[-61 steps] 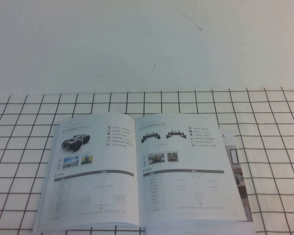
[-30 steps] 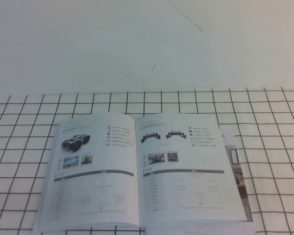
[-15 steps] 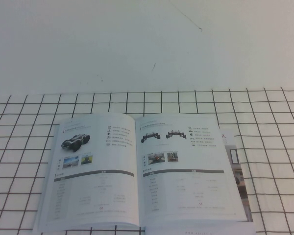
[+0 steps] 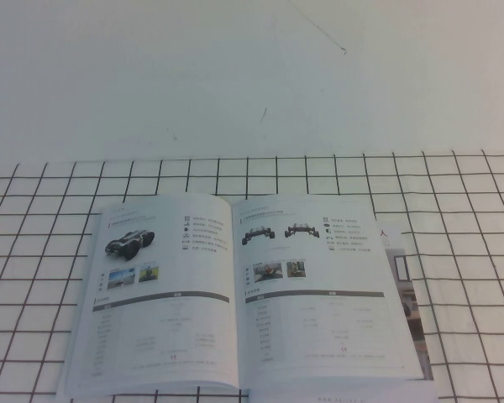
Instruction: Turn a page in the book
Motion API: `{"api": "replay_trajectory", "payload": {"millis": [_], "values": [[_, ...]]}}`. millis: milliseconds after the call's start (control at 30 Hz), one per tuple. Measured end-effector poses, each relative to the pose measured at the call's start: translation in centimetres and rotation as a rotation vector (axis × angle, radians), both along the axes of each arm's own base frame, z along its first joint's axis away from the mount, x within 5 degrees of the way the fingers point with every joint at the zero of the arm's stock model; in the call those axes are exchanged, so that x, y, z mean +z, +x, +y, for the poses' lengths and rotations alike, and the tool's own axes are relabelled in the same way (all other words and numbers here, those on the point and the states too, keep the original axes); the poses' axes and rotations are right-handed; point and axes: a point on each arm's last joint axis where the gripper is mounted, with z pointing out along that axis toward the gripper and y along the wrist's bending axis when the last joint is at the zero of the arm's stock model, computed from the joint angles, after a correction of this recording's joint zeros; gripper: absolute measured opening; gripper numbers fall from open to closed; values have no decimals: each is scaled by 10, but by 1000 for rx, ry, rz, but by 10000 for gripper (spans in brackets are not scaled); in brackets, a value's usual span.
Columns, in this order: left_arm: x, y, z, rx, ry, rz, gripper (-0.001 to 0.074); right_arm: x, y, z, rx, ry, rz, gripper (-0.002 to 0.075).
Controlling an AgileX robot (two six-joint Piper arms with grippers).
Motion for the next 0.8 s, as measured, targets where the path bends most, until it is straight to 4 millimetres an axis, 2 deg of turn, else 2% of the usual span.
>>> {"api": "replay_trajectory", "payload": {"millis": [100,200,300,400,467,600,700,800], "values": [[19,3,-1,47,51,34,-2,18,-1,0,3,-1,-11,-2],[31,16,-1,79,76,108,-2,43,4,0,52,14,21,-2],[35,36,1,93,76,226,-2,76,13,0,109,46,148,-2],[34,58,2,100,73,338,-2,112,29,1,138,63,362,-2],[30,72,3,86,73,415,-2,132,49,1,140,66,524,-2],[22,94,3,67,71,614,-2,153,99,-2,106,53,841,-2],[17,111,4,60,65,804,-3,150,139,-5,107,55,1054,-2],[8,127,4,51,44,1025,-3,131,177,-5,148,66,1266,-2]]}}
